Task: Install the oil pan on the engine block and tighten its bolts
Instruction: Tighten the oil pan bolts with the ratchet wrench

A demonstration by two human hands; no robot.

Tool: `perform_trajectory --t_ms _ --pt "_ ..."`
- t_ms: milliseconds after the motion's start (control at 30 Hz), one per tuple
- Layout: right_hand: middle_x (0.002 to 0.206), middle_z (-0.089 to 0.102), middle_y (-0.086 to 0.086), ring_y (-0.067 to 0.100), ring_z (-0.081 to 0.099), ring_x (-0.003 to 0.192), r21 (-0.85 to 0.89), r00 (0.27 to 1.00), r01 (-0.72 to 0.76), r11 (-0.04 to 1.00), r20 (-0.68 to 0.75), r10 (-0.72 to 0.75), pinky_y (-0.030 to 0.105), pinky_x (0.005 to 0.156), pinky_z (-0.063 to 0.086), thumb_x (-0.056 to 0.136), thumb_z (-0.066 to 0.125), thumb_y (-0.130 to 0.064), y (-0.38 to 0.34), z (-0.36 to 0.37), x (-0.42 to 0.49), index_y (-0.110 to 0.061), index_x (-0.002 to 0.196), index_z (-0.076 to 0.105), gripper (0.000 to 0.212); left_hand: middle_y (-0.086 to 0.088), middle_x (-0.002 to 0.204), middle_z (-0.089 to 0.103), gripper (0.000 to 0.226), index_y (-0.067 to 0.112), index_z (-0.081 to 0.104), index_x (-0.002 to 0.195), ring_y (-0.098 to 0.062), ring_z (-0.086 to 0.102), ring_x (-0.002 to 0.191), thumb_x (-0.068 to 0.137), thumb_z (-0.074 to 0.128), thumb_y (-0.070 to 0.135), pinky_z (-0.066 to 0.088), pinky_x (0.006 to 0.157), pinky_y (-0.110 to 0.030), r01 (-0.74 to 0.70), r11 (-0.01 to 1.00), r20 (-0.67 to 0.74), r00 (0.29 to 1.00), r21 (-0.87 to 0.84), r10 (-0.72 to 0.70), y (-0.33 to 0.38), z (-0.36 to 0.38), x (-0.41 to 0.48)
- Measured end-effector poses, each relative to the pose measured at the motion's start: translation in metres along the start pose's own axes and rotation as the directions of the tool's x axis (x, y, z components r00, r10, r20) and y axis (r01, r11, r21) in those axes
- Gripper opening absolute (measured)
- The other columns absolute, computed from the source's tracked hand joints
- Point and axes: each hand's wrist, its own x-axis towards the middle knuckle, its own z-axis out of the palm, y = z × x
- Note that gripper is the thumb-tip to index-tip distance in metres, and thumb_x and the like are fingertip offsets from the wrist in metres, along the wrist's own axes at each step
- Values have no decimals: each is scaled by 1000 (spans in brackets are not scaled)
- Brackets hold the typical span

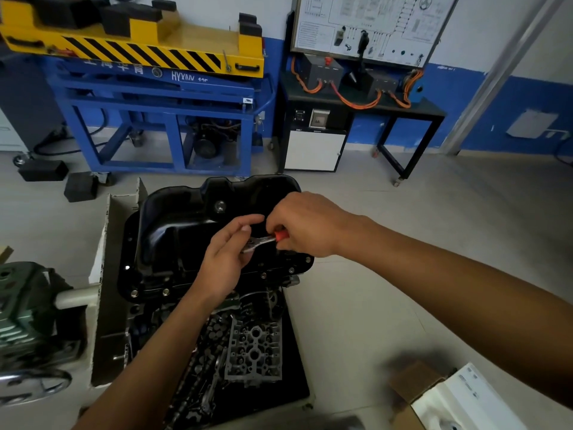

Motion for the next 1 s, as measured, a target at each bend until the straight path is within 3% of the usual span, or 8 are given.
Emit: perform_trajectory --t_ms 100,267,400,500,633,700,833,1000 --pt "86 63 -4 20 59 80 13 996 -8 1000 -94 9 42 71 52 85 69 -20 4 0 4 -21 89 69 4 12 54 38 36 14 54 137 -2 34 48 107 34 9 33 51 -12 24 1000 74 997 16 -25 0 5 -5" --pt "87 64 -1 22 59 84 69 988 5 998 -152 5 43 71 50 82 58 -5 1 3 11 -15 85 66 13 -1 67 35 42 30 53 138 -15 34 61 98 43 38 35 67 -21 30 999 96 995 18 -31 6 12 -8" --pt "92 64 -2 20 59 85 99 990 9 995 -138 5 42 71 51 86 64 -16 2 4 5 -16 91 66 6 14 58 44 45 16 52 139 -1 40 50 100 43 36 36 51 -12 11 1000 12 1000 -10 -11 7 7 -5" --pt "81 65 -2 18 59 73 75 996 -27 997 -79 33 42 68 53 91 65 -32 -1 0 -6 -16 90 71 16 20 63 60 28 16 61 124 4 56 57 107 40 25 43 53 -9 -15 1000 -136 991 -14 13 7 1 2" --pt "57 66 1 13 60 53 231 997 -40 972 74 24 39 61 56 88 72 -40 -20 -4 -22 -12 68 69 34 14 57 52 32 17 70 93 -3 45 52 108 42 21 38 48 -19 -30 998 -207 977 61 43 2 -2 8" --pt "52 65 1 15 57 48 257 993 -20 966 118 -11 39 59 55 87 72 -43 -34 -1 -27 -12 55 63 46 11 57 51 34 17 70 88 -10 43 55 107 43 19 36 51 -26 -52 993 -194 978 105 71 -1 -2 9" --pt "51 59 7 19 53 47 246 992 -40 968 129 8 41 58 53 85 74 -47 -44 0 -26 -9 53 61 52 5 72 61 35 22 70 86 -9 51 67 105 42 22 45 62 -19 -97 992 -118 987 75 106 -1 -3 9" --pt "54 65 7 14 54 48 278 982 -81 957 186 29 37 60 54 86 76 -37 -36 -11 -25 -8 54 63 45 8 60 49 32 32 71 84 -3 46 59 95 42 39 38 53 -17 -19 999 -66 998 30 21 0 -7 11"
